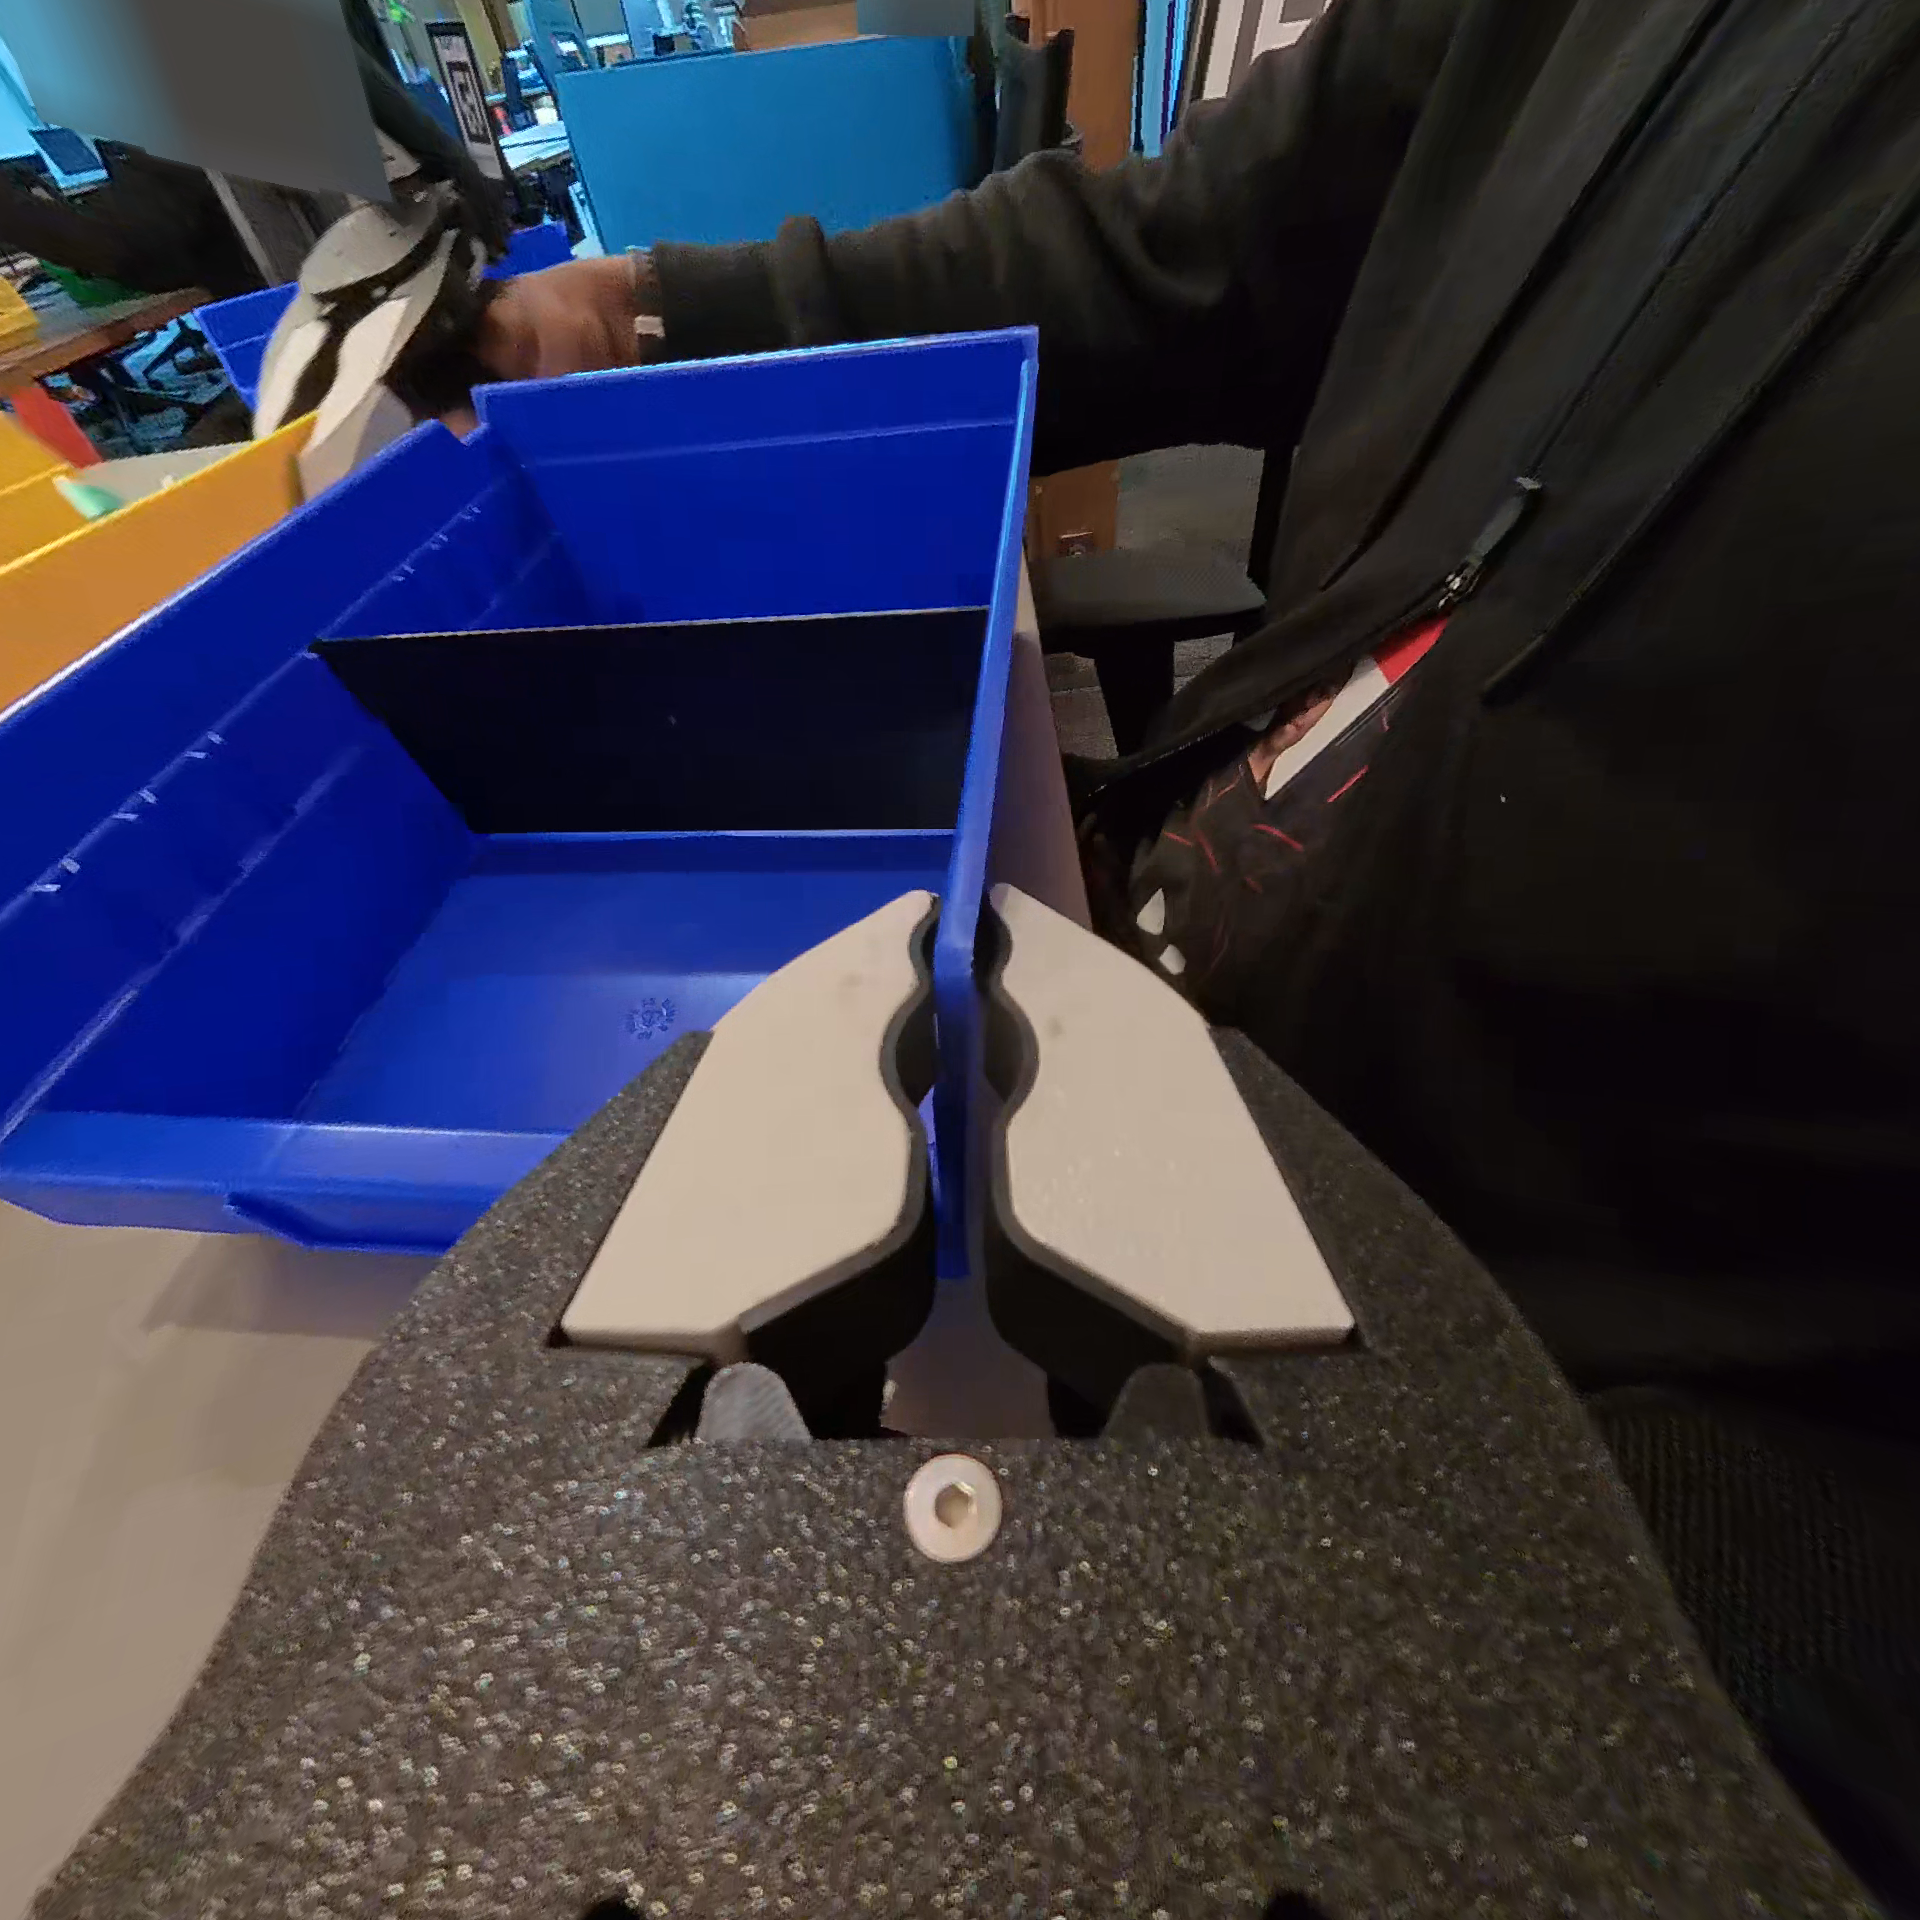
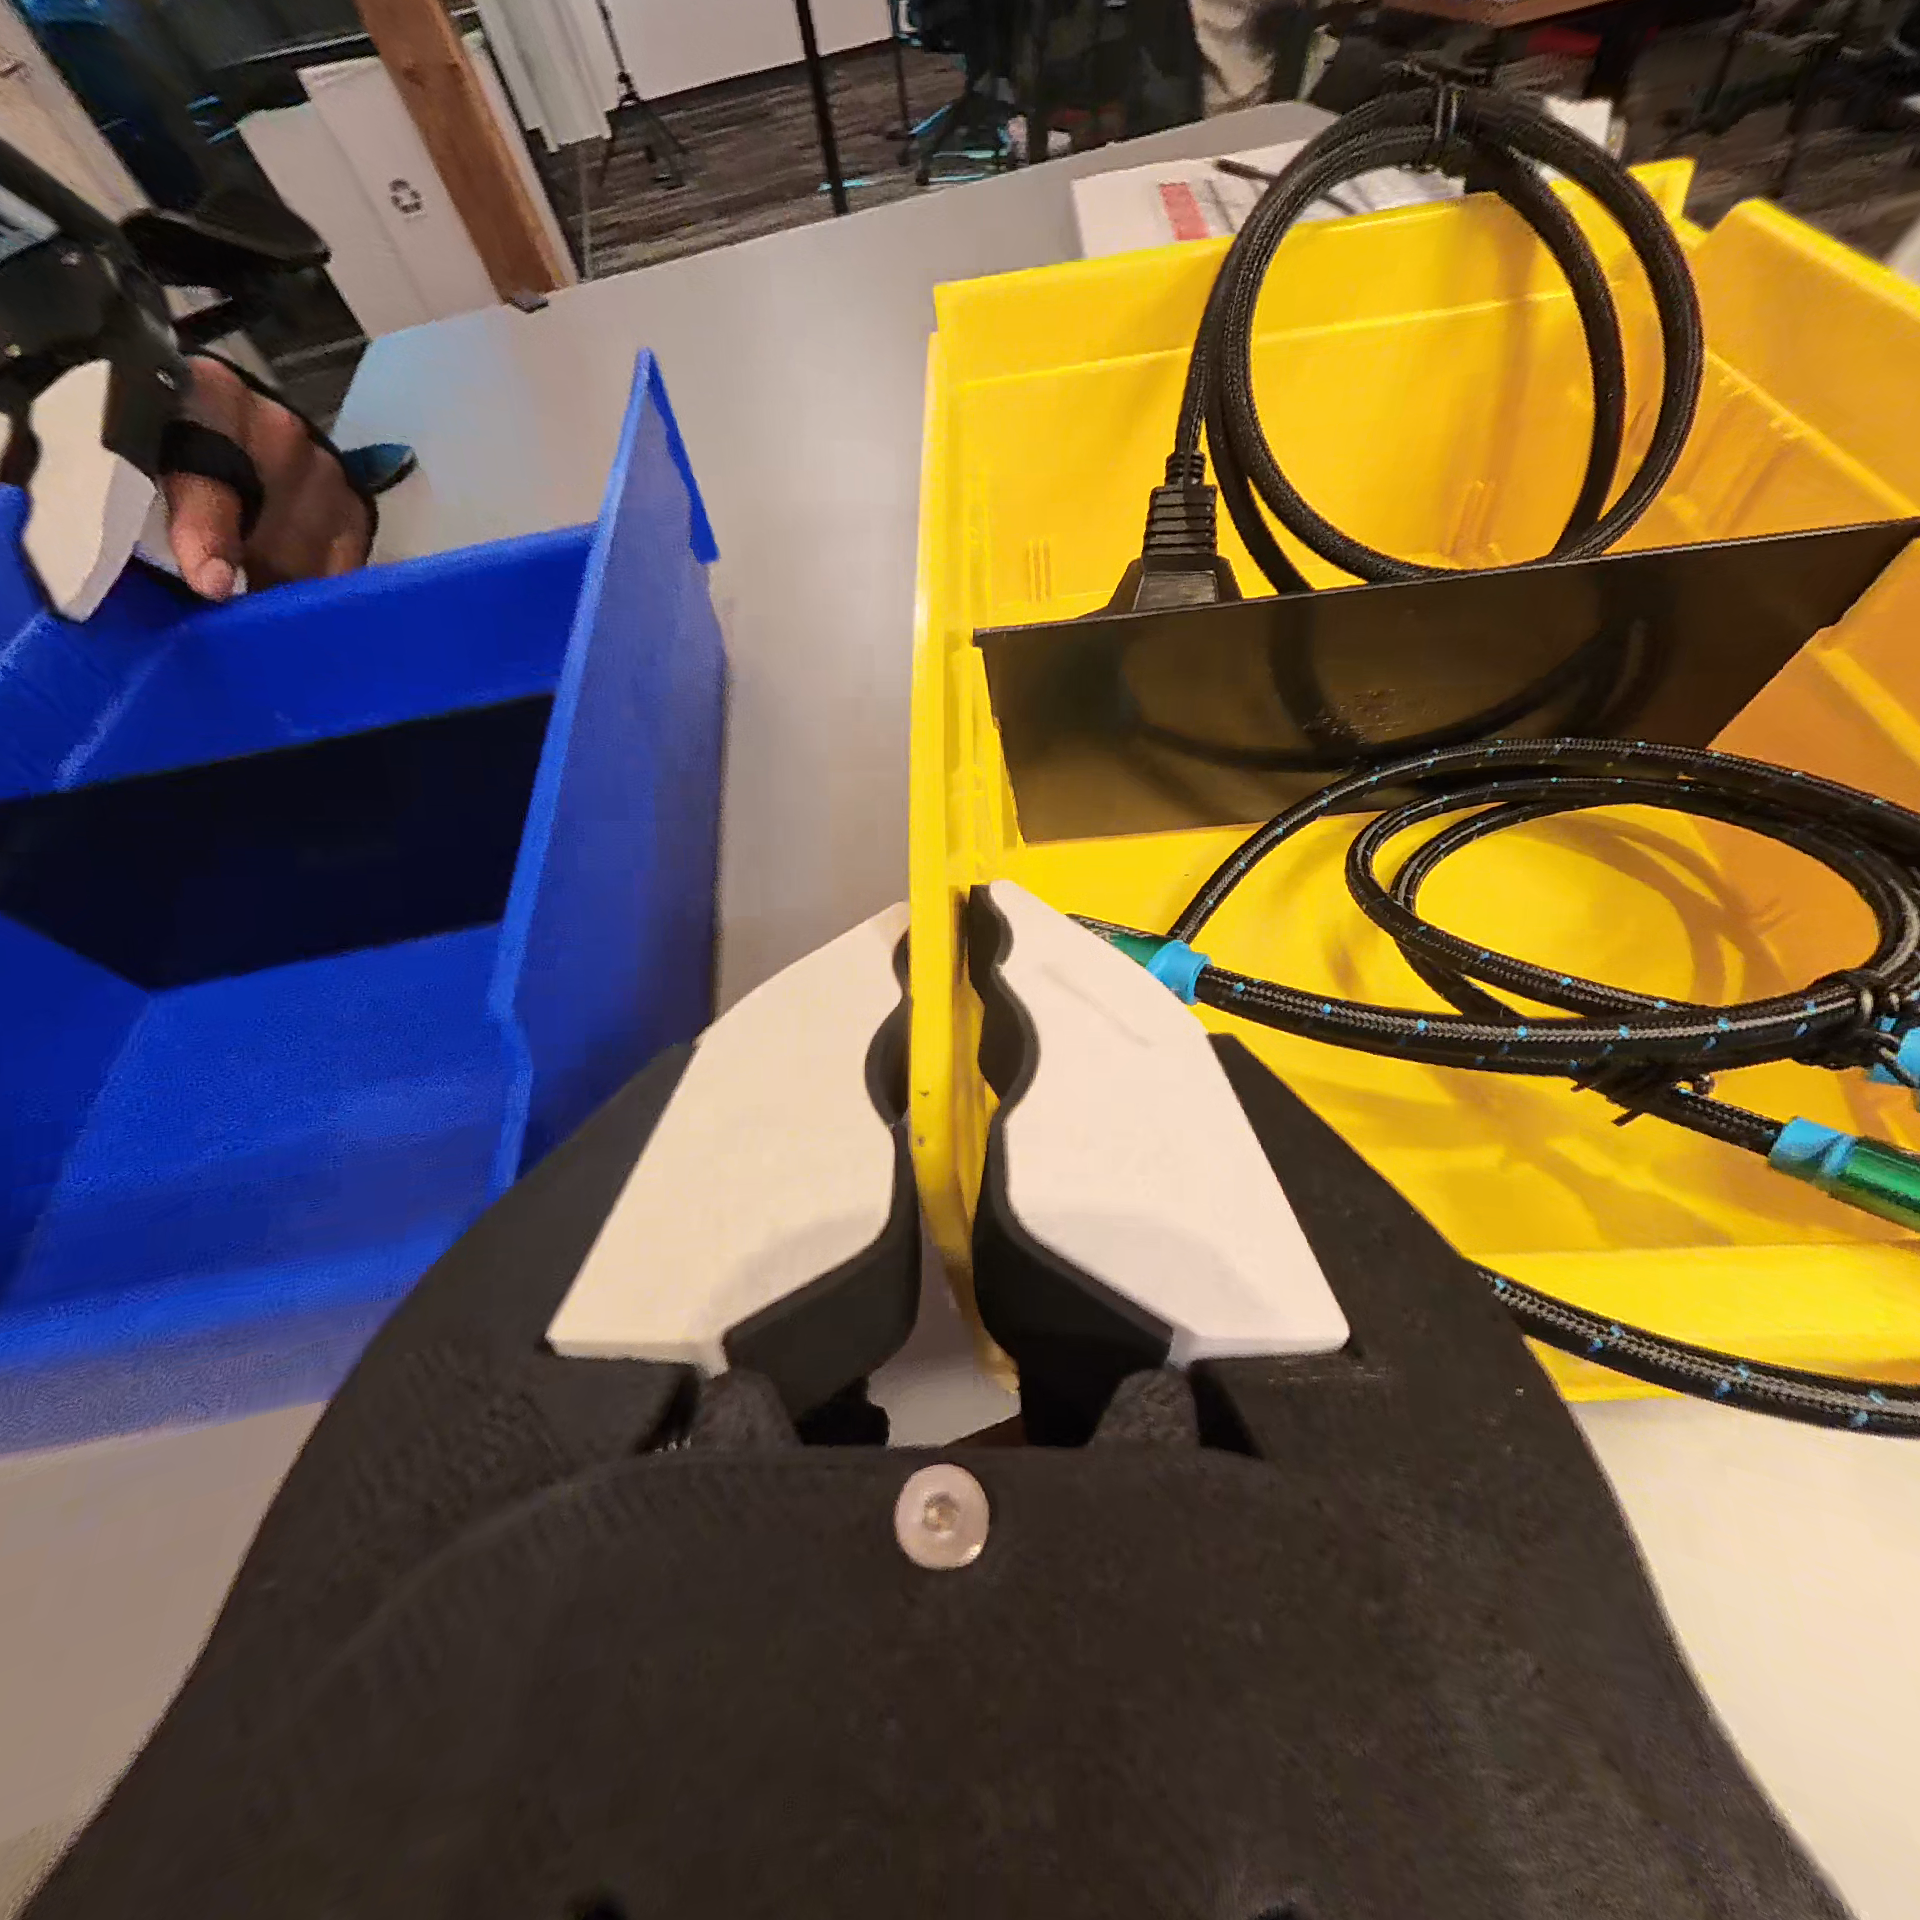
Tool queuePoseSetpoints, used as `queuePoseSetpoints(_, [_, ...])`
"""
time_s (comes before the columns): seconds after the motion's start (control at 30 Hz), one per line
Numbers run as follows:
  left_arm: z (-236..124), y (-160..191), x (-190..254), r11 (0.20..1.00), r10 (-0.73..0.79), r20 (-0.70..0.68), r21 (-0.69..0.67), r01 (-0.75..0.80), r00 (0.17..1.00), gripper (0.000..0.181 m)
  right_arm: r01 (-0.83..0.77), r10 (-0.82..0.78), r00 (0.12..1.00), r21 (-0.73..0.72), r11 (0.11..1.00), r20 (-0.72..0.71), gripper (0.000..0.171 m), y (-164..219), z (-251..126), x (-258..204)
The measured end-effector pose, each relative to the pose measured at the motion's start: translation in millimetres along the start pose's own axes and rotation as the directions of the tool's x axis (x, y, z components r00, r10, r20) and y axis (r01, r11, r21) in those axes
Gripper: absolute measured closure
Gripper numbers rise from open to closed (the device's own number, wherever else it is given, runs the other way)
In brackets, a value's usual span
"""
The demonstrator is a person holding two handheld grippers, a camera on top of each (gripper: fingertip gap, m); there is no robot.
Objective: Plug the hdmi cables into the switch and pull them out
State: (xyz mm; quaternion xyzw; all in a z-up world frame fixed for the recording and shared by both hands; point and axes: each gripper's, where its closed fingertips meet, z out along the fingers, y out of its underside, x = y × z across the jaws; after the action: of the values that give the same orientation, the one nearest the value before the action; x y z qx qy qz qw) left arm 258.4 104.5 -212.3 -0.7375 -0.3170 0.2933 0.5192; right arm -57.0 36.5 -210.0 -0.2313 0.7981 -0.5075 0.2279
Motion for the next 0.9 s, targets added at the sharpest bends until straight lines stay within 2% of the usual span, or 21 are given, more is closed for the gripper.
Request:
queuePoseSetpoints(0.27, [37, -12, 6, 1.000, 0.006, -0.005, 0.001, -0.006, 1.000, 0.177, 0.030, -0.022, 0.988, -0.047, 0.998, 0.154, 0.163, -21, 61, -33])
queuePoseSetpoints(0.33, [42, -13, 6, 1.000, 0.009, 0.003, 0.001, -0.009, 1.000, 0.177, 0.064, -0.053, 0.988, -0.072, 0.995, 0.148, 0.165, -23, 64, -34])
queuePoseSetpoints(0.4, [42, -14, 7, 1.000, 0.026, 0.015, 0.001, -0.026, 1.000, 0.175, 0.145, -0.137, 0.987, -0.101, 0.984, 0.081, 0.154, -24, 59, -28])
queuePoseSetpoints(0.5, [37, -18, 4, 0.999, 0.014, 0.044, 0.037, -0.016, 0.999, 0.152, 0.202, -0.206, 0.978, -0.100, 0.974, -0.031, 0.138, -36, 36, -18])
queuePoseSetpoints(0.57, [28, -24, -2, 0.996, -0.019, 0.064, 0.083, 0.014, 0.998, 0.143, 0.215, -0.224, 0.960, -0.067, 0.974, -0.168, 0.136, -53, 7, -5])
queuePoseSetpoints(0.63, [16, -33, -13, 0.988, -0.059, 0.113, 0.147, 0.042, 0.992, 0.137, 0.194, -0.188, 0.929, -0.013, 0.981, -0.317, 0.136, -73, -35, 7])
queuePoseSetpoints(0.67, [9, -36, -21, 0.984, -0.083, 0.143, 0.166, 0.059, 0.986, 0.128, 0.159, -0.140, 0.917, 0.019, 0.987, -0.372, 0.136, -80, -57, 8])
queuePoseSetpoints(0.7, [2, -38, -33, 0.981, -0.116, 0.201, 0.177, 0.080, 0.973, 0.127, 0.107, -0.077, 0.909, 0.053, 0.993, -0.410, 0.135, -83, -78, 5])
queuePoseSetpoints(0.8, [-29, -49, -80, 0.943, -0.271, 0.357, 0.286, 0.172, 0.894, 0.124, -0.041, 0.069, 0.921, 0.081, 0.996, -0.382, 0.129, -66, -114, -35])
queuePoseSetpoints(0.9, [-72, -64, -135, 0.822, -0.508, 0.423, 0.498, 0.276, 0.751, 0.124, -0.161, 0.159, 0.923, 0.022, 0.987, -0.350, 0.115, -25, -119, -84])
